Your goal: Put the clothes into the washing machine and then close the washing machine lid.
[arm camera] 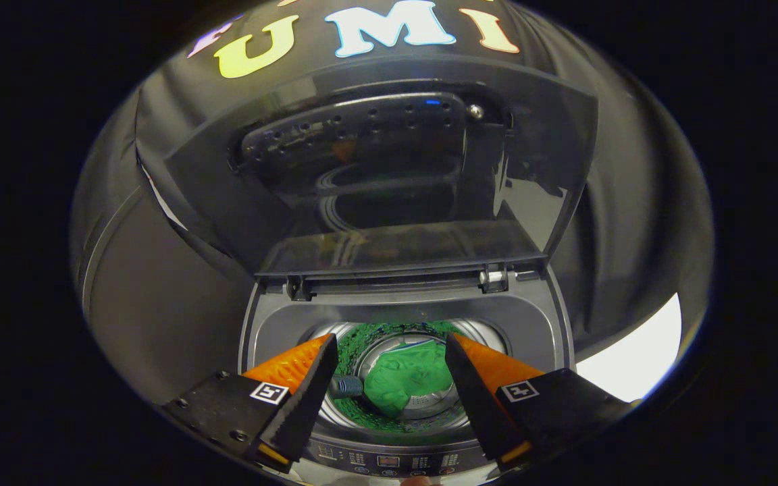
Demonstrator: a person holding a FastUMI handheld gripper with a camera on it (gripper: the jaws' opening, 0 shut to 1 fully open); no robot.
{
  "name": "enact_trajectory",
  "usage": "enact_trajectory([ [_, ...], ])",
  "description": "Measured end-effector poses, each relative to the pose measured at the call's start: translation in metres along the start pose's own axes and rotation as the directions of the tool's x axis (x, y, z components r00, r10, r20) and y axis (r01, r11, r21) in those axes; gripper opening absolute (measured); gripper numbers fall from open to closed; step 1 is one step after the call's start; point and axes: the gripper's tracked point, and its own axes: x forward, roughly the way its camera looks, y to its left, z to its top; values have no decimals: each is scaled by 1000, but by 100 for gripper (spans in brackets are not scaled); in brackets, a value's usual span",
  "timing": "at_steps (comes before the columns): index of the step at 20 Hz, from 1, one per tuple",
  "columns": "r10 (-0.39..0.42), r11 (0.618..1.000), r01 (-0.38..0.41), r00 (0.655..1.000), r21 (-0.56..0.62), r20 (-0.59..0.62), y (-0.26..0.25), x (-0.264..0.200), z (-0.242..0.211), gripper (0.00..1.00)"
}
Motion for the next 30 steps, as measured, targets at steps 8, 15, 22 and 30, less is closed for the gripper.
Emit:
enact_trajectory([
  [8, 22, 999, -17, 995, -48, 101, 10, -36, 40, 98],
  [15, 34, 997, -18, 979, -79, 201, 22, -70, 90, 98],
  [22, 52, 993, -18, 957, -119, 286, 42, -94, 143, 98],
  [30, 94, 987, -34, 918, -160, 386, 75, -111, 219, 98],
])
